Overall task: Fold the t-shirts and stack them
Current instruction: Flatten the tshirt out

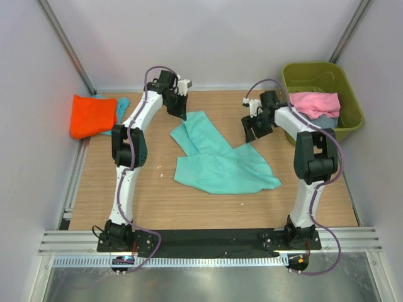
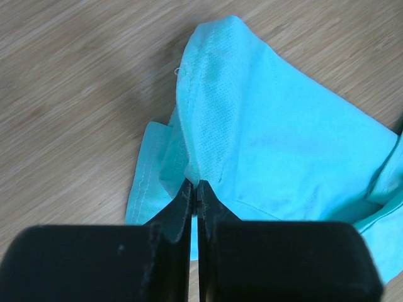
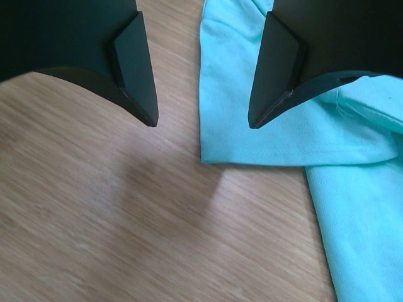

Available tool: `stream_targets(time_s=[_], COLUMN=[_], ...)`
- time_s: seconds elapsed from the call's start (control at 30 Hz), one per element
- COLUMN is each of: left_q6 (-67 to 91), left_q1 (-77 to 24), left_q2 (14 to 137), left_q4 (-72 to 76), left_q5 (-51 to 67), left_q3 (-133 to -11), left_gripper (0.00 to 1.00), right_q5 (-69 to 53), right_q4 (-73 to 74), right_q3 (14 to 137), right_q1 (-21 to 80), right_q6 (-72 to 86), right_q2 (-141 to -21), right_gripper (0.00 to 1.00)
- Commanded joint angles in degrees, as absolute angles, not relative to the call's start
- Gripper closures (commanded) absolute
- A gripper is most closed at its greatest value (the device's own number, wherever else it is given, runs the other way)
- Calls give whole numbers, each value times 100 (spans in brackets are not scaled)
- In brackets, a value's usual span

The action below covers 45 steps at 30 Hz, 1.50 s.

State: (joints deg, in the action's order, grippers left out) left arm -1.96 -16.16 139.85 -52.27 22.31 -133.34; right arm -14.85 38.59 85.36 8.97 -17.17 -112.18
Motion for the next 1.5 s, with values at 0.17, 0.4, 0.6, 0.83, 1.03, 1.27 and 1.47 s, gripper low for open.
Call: stream_targets(time_s=[0.17, 0.4, 0.6, 0.83, 1.03, 1.27, 1.47], left_q6=[-202, -202, -202, -220, -220, -193, -193], left_q1=[-1635, -1652, -1687, -1705, -1705, -1705, -1705], left_q2=[13588, 13623, 13632, 13632, 13649, 13693, 13711], left_q4=[-5300, -5291, -5282, -5273, -5291, -5273, -5273], left_q5=[2277, 2215, 2127, 2039, 1995, 1986, 1978], left_q3=[-13324, -13350, -13359, -13359, -13350, -13412, -13482], left_gripper=[100, 100, 100, 100, 100, 100, 100], right_q5=[-1784, -1863, -1767, -1696, -1714, -1521, -1249], right_q4=[4104, 4122, 4148, 4236, 4201, 4237, 4175], right_q3=[9061, 9035, 9088, 9290, 9325, 9106, 8921], right_q1=[888, 905, 914, 1125, 1239, 1309, 1301], right_q6=[-1810, -1802, -1863, -1951, -1951, -2047, -2057], right_q2=[-11689, -11874, -12058, -12348, -12357, -12129, -11839], right_gripper=[39, 42, 45, 61, 72, 75, 99])
